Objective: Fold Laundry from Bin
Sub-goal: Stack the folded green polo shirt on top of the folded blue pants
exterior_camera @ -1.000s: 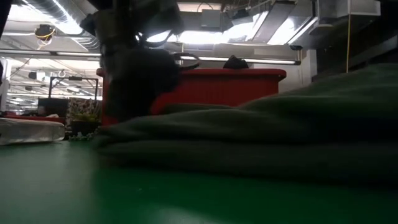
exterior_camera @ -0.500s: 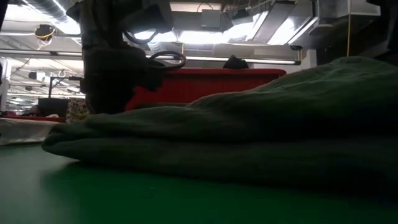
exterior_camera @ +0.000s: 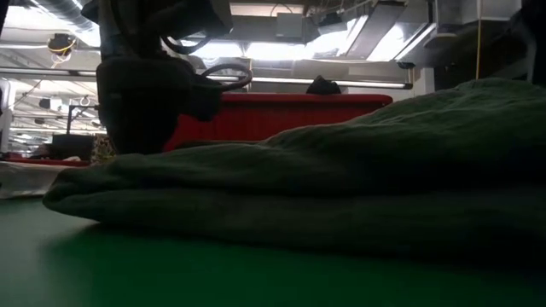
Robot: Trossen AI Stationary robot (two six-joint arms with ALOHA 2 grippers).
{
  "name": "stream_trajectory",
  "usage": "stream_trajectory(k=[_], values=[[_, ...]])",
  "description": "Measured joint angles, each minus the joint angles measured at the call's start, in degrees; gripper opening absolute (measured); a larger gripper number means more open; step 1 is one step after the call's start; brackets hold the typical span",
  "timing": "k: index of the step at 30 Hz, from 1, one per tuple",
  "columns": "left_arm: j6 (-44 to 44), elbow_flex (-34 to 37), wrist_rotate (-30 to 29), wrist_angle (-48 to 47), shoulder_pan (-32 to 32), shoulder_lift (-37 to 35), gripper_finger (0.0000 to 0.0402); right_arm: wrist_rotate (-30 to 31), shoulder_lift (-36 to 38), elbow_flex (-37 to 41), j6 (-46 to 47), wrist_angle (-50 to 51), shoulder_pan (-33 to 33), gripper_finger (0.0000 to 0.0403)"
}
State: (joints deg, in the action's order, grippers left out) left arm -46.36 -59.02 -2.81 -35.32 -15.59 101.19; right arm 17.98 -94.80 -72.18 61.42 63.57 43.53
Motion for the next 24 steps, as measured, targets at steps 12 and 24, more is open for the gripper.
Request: stream_trajectory(k=[12, 24], values=[[-0.09, -0.04, -0.91, 1.87, 0.02, 0.0, 0.0015, 0.17, -8.93, 0.03, -0.39, -0.95, -1.25, 0.0296], [-0.19, -0.07, -0.6, 1.84, -0.62, -0.02, 0.0015, -9.45, -5.66, 12.22, -11.81, -13.39, -4.92, 0.0296]])
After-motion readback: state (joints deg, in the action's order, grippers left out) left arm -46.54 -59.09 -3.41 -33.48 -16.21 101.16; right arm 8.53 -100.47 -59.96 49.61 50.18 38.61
